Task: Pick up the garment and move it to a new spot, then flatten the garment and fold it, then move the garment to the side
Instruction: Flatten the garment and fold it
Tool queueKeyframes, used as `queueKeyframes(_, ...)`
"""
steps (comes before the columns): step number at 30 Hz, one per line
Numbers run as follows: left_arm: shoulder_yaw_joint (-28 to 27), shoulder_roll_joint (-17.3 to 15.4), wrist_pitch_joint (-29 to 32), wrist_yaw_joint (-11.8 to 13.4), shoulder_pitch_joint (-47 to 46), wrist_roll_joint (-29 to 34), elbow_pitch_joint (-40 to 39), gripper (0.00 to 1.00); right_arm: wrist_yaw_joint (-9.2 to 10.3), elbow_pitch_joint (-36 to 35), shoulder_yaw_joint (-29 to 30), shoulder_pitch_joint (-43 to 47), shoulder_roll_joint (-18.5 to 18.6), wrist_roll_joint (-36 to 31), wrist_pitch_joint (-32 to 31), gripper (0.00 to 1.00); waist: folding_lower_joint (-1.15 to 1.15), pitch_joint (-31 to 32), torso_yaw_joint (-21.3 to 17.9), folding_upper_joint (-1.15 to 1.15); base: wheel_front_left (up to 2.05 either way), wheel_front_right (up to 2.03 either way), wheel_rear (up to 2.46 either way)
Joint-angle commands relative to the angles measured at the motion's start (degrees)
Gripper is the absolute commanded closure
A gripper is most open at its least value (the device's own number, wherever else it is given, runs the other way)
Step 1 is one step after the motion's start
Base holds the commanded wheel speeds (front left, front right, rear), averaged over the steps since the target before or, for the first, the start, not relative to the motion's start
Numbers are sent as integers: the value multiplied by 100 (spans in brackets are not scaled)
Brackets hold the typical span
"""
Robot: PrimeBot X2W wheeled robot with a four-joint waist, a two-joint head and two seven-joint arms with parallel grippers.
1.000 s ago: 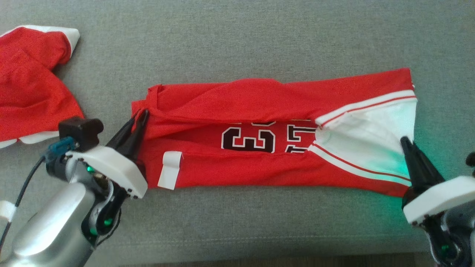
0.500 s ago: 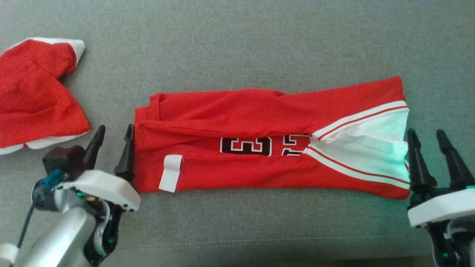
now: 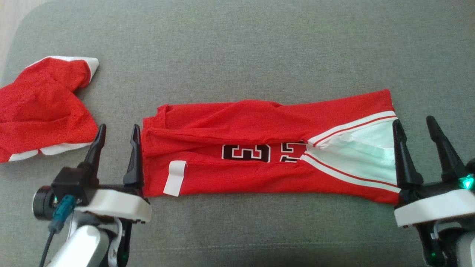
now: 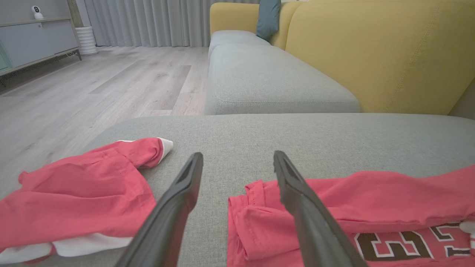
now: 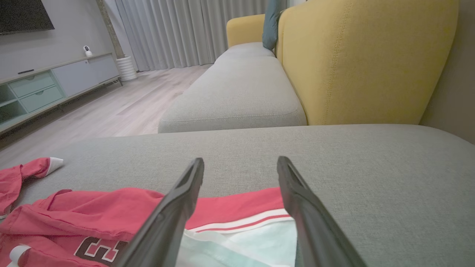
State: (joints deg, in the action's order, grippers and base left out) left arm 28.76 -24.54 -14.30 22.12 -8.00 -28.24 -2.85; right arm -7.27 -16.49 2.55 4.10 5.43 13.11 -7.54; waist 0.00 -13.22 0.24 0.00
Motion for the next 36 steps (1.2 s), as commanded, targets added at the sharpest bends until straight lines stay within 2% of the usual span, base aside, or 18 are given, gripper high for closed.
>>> queueKeyframes(1, -317, -73, -69, -23, -131, 59, -201, 0, -22, -209, -153, -104, 71, -5, -6, 0, 0, 27, 2, 0, 0, 0, 0)
queueKeyframes(14, -462, 116, -69, -273, -81, 359, -97, 0, -22, 12, -120, -102, 19, 120, -99, 0, 0, -28, 28, 0, 0, 0, 0)
queueKeyframes(22, -456, 281, -70, -450, -370, 537, -73, 0, -22, 868, 380, -418, 336, 330, -302, 0, 0, -393, 160, 0, 0, 0, 0)
queueKeyframes(28, -562, 486, -70, -603, -627, 717, -141, 0, -22, 1454, 466, -663, 489, 574, -896, 0, 0, -705, 324, 0, 0, 0, 0)
queueKeyframes(36, -855, 738, -70, -871, -733, 1012, -289, 0, -22, 1499, 463, -688, 370, 872, -1825, 0, 0, -929, 473, 0, 0, 0, 0)
